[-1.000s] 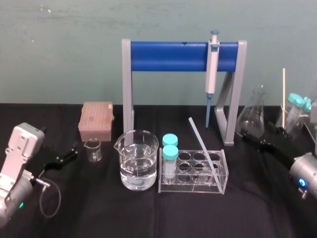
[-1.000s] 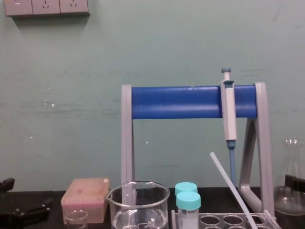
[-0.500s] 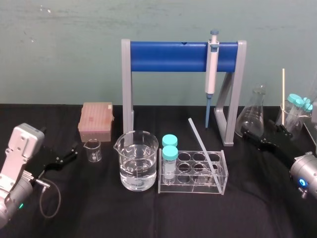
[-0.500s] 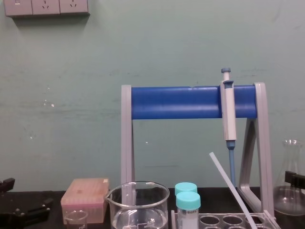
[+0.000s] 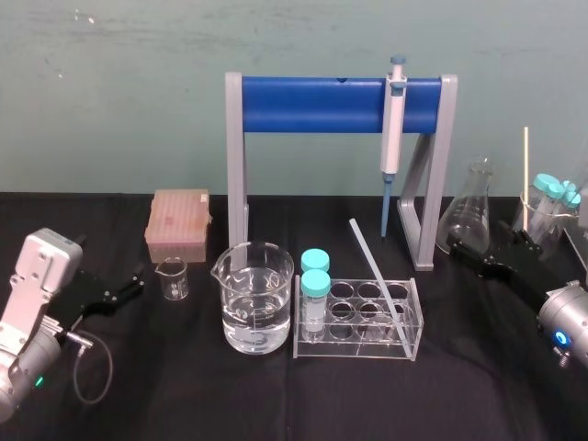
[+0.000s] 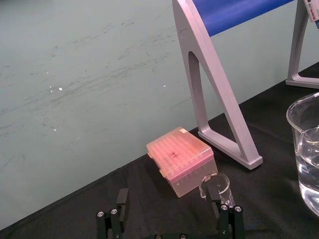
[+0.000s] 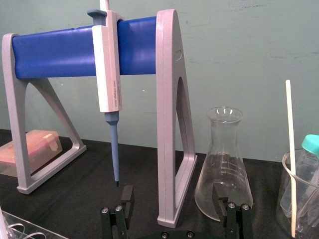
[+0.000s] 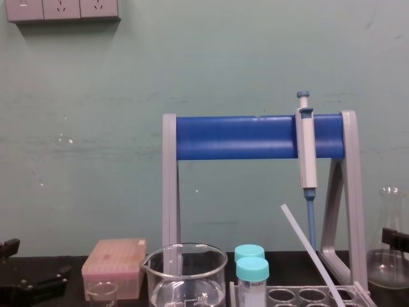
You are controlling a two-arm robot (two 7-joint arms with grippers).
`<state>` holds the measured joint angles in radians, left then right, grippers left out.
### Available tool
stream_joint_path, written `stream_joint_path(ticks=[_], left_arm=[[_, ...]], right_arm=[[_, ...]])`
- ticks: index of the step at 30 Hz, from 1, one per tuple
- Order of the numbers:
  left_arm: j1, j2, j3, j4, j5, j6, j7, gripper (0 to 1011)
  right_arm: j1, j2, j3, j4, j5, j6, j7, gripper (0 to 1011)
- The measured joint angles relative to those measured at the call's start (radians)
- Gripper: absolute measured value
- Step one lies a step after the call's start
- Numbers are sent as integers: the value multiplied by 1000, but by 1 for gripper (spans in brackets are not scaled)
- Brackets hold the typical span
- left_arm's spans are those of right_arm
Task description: Pick up the stirring rod with one hand, then place it down.
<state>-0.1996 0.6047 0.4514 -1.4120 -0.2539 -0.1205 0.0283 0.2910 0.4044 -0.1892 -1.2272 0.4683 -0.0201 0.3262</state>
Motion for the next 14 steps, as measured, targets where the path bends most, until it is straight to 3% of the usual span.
stream_joint_path(ticks=[14], left_arm=[[0, 0, 0, 0, 0, 0, 0, 1000]], right_arm=[[0, 0, 0, 0, 0, -1, 1, 1003]])
